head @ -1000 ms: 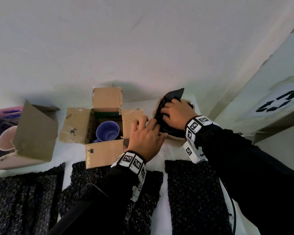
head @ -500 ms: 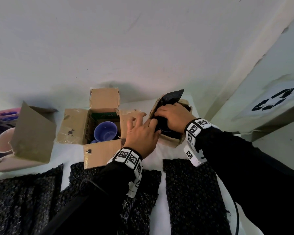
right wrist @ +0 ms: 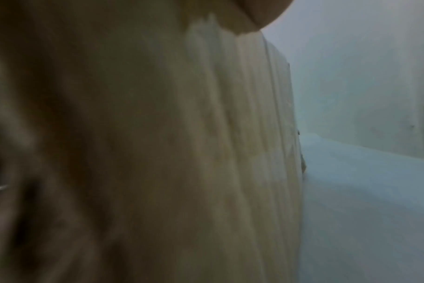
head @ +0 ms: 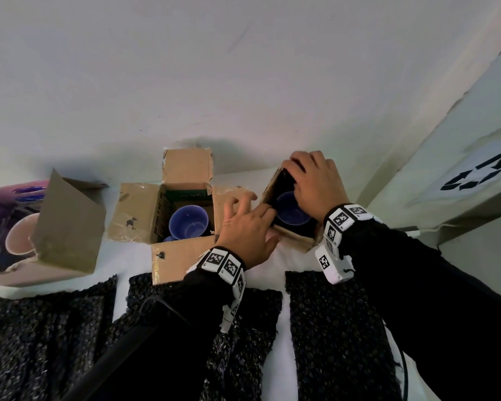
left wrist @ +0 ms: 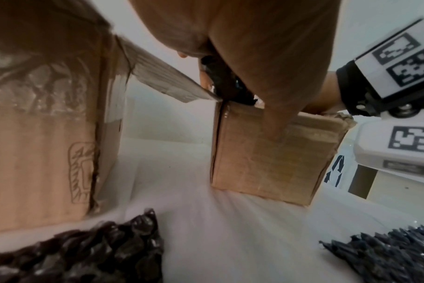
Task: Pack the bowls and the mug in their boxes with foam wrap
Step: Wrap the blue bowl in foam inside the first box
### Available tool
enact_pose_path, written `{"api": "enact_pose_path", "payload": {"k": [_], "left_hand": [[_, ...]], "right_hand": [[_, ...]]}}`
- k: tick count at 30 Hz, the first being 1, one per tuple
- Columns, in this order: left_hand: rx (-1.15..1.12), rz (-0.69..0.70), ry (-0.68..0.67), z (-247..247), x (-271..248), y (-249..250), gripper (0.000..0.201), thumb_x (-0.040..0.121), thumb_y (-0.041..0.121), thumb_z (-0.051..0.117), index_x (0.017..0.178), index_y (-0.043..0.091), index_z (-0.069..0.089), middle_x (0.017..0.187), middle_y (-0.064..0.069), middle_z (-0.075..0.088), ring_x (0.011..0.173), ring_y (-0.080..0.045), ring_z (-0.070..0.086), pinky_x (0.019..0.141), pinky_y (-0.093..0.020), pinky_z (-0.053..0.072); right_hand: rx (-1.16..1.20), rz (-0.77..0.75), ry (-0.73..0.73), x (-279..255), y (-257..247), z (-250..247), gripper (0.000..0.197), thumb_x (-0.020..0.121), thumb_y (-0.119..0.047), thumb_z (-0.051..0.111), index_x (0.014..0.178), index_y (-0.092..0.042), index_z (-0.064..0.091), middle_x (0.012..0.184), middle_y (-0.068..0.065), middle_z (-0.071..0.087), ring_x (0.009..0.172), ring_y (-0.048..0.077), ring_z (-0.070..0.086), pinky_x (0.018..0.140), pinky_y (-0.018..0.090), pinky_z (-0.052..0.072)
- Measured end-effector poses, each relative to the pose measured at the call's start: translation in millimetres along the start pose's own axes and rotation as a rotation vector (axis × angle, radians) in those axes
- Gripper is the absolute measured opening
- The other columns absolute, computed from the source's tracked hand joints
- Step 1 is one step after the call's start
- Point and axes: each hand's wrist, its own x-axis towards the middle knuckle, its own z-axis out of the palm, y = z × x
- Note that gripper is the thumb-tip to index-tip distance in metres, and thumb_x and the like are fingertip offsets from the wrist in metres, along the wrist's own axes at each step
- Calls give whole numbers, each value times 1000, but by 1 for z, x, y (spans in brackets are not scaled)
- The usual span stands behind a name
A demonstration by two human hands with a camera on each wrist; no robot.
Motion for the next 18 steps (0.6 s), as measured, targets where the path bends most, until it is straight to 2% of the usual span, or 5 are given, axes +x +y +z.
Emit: {"api": "enact_pose_path", "payload": {"k": [2, 6, 11, 15, 18], "left_hand": [[24, 3, -10, 2, 3, 0, 40, 83, 49, 54, 115, 25, 56, 118, 8, 60, 124, -26, 36, 94, -49, 22], [101, 6, -19, 7, 7, 4, 31, 80, 33, 66, 109, 25, 60, 109, 7, 62, 115, -25, 40, 92, -48, 24], [98, 12, -11, 9, 11, 5, 26, 80, 29, 67, 104, 24, 61, 103, 6, 63, 105, -26, 43, 82, -41, 28], [-4, 9, -15, 7, 10, 12, 20, 89, 27, 55, 108, 21, 58, 107, 4, 62, 101, -26, 43, 80, -36, 35], [-182, -20, -54, 2, 10, 13, 31, 85, 27, 52, 115, 19, 58, 116, 2, 59, 101, -24, 44, 83, -35, 43]], "right_hand": [[11, 10, 18, 3, 6, 0, 45, 74, -6, 66, 117, -16, 60, 113, 9, 59, 98, 33, 52, 72, 40, 45], [68, -77, 45, 1, 9, -1, 26, 72, 1, 67, 96, -8, 69, 99, 9, 66, 82, 32, 60, 55, 32, 46], [72, -13, -146, -5, 6, -8, 22, 88, -10, 54, 105, -12, 69, 133, 3, 59, 112, 28, 58, 75, 35, 48], [-17, 23, -368, -2, 6, -7, 25, 89, -22, 53, 111, -21, 65, 122, 12, 56, 104, 32, 57, 78, 37, 45], [111, 88, -431, -9, 9, -4, 31, 88, -21, 54, 119, -22, 60, 123, 8, 59, 108, 29, 56, 86, 40, 50]]}}
